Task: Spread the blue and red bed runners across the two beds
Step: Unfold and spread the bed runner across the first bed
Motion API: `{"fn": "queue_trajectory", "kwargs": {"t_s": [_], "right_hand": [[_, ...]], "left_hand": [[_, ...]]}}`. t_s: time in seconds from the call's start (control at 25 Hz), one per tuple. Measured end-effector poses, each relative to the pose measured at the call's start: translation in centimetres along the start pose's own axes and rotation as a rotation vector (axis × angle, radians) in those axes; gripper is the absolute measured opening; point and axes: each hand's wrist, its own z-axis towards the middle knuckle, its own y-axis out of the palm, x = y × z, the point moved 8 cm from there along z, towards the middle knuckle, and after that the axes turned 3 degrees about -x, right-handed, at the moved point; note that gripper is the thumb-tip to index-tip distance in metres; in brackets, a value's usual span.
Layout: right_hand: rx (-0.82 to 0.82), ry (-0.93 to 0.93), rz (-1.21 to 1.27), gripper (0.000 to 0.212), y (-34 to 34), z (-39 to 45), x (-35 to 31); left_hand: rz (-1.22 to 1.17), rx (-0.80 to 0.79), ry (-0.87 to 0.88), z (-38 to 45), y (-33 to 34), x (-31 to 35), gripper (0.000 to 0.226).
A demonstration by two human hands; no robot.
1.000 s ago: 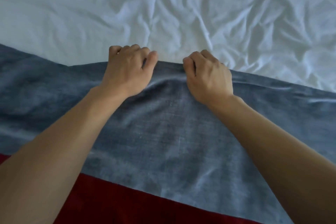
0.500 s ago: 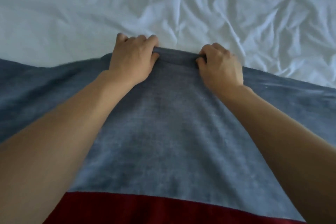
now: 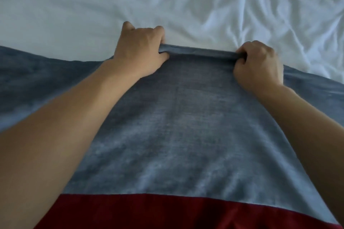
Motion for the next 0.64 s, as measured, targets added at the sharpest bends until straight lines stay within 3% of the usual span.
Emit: {"fn": "queue_trajectory", "kwargs": {"t_s": [0.32,0.48,0.64], "right_hand": [[-0.042,-0.314,0.073,0.016,3.5,0.4,-18.1],[-0.038,-0.410,0.045,0.014,5.7,0.1,-22.7],[-0.004,-0.386,0.054,0.016,9.0,-0.3,-23.4]], "left_hand": [[0.007,-0.002,-0.153,-4.8,-3.5,-10.8,0.015],[0.043,0.037,-0.163,-5.4,-3.8,-13.1,0.009],[0.071,0.080,-0.168,-6.0,-1.9,-13.8,0.007]]}}
